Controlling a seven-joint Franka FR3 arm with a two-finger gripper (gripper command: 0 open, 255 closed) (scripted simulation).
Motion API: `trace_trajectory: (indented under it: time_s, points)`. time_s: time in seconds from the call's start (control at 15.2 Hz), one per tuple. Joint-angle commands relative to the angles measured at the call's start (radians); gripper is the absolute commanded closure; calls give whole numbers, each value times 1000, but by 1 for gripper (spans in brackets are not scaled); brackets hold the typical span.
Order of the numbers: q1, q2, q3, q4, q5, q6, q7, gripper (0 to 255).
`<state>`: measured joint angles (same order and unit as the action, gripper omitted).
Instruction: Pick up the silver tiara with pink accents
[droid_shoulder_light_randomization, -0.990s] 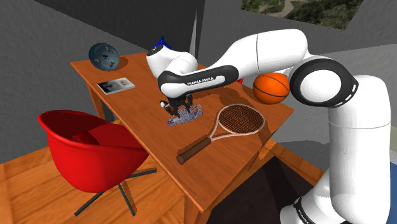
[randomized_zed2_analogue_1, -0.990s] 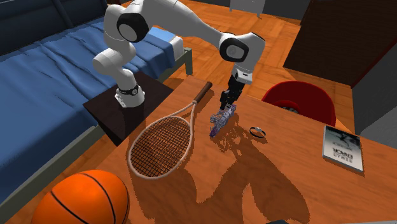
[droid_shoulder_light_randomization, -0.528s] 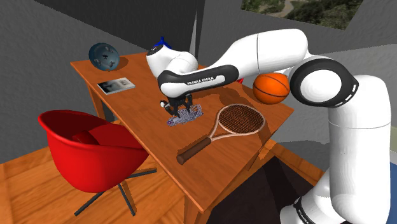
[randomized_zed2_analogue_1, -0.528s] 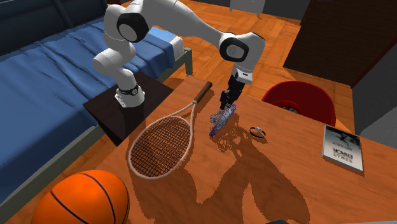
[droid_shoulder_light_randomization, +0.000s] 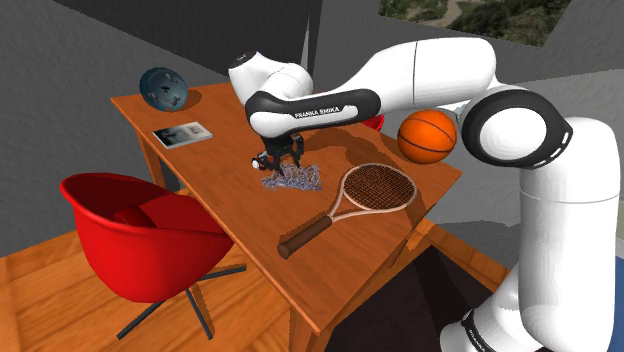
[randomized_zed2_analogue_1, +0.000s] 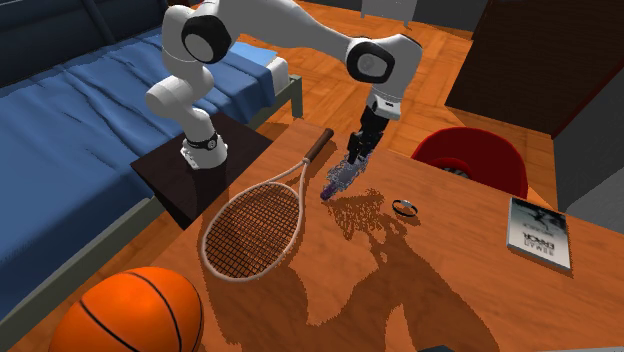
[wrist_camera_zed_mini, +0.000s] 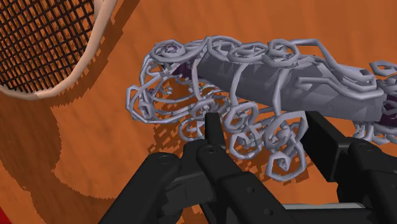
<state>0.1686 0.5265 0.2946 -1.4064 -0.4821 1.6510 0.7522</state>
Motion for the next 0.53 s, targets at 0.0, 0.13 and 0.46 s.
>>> trace_trajectory:
  time_s: [0.0, 0.13, 0.46]
  points:
    - [1, -9, 1, 13, 3, -20, -7, 255]
    - [3, -14, 2, 33, 5, -43, -16, 255]
    - [7, -19, 3, 66, 8, -79, -29, 255]
